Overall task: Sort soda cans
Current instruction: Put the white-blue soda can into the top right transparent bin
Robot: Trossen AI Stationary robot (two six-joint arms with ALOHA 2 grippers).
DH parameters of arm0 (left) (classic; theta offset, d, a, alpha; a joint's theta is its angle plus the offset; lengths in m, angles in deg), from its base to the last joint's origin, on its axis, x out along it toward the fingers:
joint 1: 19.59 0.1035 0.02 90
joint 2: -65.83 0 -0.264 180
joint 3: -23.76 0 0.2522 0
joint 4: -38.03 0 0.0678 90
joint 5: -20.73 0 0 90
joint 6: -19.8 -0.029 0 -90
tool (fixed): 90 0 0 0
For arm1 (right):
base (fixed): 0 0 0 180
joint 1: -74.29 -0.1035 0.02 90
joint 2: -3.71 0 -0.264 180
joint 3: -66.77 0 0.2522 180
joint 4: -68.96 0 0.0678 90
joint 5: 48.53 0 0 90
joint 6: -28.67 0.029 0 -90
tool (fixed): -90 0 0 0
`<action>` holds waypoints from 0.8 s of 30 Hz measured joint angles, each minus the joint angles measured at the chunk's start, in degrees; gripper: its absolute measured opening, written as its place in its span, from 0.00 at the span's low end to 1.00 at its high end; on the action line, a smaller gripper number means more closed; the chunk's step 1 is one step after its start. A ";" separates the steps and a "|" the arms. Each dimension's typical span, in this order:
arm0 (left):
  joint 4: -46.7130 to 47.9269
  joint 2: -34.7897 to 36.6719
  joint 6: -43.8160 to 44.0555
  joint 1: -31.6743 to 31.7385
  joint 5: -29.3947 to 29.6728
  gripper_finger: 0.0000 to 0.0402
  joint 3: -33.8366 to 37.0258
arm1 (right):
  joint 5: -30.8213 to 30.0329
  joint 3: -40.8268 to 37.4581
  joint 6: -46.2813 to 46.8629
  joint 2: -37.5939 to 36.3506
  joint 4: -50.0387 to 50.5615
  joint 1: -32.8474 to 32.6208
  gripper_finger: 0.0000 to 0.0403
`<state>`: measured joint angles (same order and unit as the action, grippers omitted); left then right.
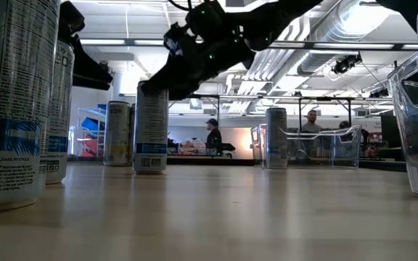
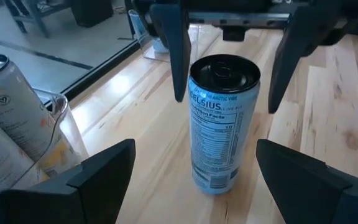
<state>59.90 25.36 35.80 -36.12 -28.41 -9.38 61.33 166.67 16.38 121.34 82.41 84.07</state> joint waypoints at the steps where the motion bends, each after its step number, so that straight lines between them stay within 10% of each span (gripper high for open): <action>1: -0.19 0.00 -0.25 0.00 0.01 0.82 0.00 | -0.30 -0.53 -0.02 0.00 -0.71 0.00 0.86; 15: -0.33 0.00 -0.72 0.00 0.24 0.82 0.00 | -12.95 -5.18 6.38 -1.35 -7.02 -2.93 0.58; 24: -0.33 0.00 -0.67 0.00 1.70 0.82 0.00 | -28.52 -10.02 2.06 -22.32 1.97 -2.44 0.58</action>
<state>59.57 25.36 35.13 -36.12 -26.71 -9.38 32.82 156.65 18.44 99.02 84.38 81.63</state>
